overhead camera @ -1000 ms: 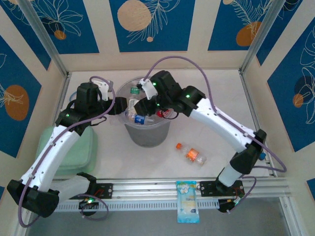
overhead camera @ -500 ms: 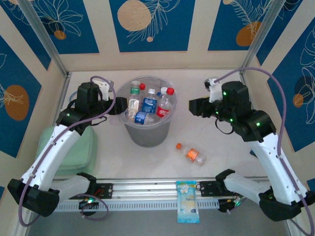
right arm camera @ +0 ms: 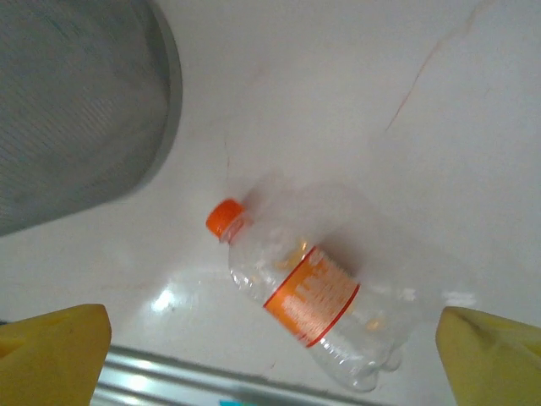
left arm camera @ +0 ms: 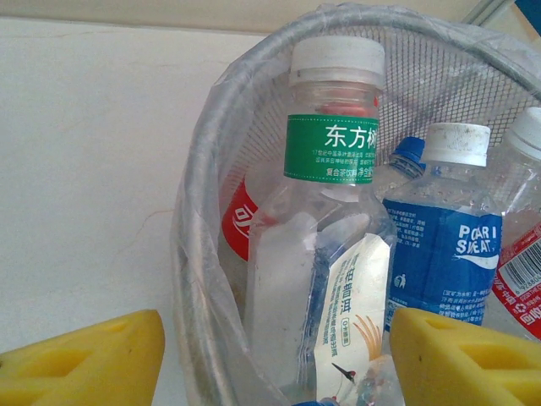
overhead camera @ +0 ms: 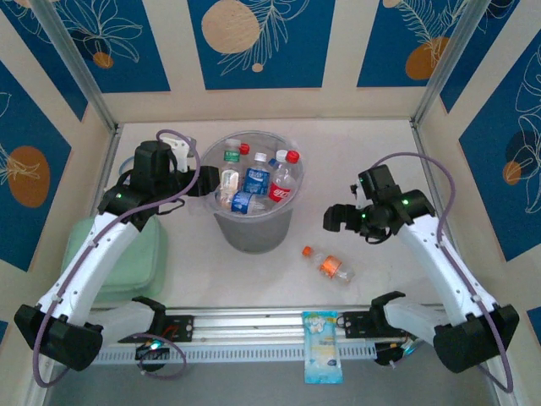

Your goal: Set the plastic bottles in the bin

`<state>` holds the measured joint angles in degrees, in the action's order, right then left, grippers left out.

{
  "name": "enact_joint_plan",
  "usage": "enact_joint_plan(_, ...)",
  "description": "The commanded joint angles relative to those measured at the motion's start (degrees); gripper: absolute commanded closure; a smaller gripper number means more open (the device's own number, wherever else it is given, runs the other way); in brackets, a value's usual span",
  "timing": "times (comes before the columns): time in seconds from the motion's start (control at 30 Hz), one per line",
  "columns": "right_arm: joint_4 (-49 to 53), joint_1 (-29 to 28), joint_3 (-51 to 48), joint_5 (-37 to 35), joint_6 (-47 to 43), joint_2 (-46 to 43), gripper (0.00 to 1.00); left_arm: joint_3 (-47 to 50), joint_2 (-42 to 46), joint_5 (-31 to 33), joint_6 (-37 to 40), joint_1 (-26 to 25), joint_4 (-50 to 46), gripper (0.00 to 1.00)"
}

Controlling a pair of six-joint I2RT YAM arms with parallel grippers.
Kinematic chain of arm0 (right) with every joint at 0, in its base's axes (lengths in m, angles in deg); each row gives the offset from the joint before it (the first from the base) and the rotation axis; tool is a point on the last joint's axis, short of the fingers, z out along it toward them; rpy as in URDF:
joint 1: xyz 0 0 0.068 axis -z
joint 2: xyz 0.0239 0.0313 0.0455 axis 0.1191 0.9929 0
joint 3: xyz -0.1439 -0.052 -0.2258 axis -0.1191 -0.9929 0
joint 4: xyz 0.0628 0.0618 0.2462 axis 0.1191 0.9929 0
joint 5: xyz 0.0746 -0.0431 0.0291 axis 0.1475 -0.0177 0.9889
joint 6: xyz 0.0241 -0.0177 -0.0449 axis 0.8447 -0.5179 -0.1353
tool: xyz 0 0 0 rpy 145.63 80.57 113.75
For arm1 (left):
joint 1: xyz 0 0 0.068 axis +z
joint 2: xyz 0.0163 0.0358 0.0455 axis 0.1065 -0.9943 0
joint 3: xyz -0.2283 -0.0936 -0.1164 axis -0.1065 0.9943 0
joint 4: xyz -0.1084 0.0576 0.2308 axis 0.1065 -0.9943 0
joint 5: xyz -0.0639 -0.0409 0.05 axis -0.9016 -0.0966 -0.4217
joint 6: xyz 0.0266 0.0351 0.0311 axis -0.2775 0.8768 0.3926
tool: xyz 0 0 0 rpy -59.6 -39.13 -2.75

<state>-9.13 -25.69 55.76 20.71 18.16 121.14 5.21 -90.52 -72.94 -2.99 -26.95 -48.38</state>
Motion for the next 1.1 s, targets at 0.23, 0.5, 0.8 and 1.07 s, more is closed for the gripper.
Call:
enact_joint_plan(0.23, 5.42, -10.15, -6.66, 0.65, 10.00, 7.39, 0.01, -1.97, -0.15, -1.24, 1.26, 0.63, 0.05, 0.30)
enact_joint_plan(0.5, 8.35, -14.04, -6.77, -9.19, 12.07, 13.33, 0.01, -1.62, -0.46, -1.18, 1.56, 0.62, 0.54, 0.30)
enact_joint_plan(0.8, 1.19, -17.97, -6.35, -6.47, 9.95, 18.64, 0.01, -2.09, -1.03, -1.24, 2.05, 0.63, 0.40, 0.30)
enact_joint_plan(1.07, -4.05, -13.38, -8.17, -8.78, 9.92, 23.89, 0.01, -2.99, -1.91, -1.44, 2.41, 0.69, 0.14, 0.30)
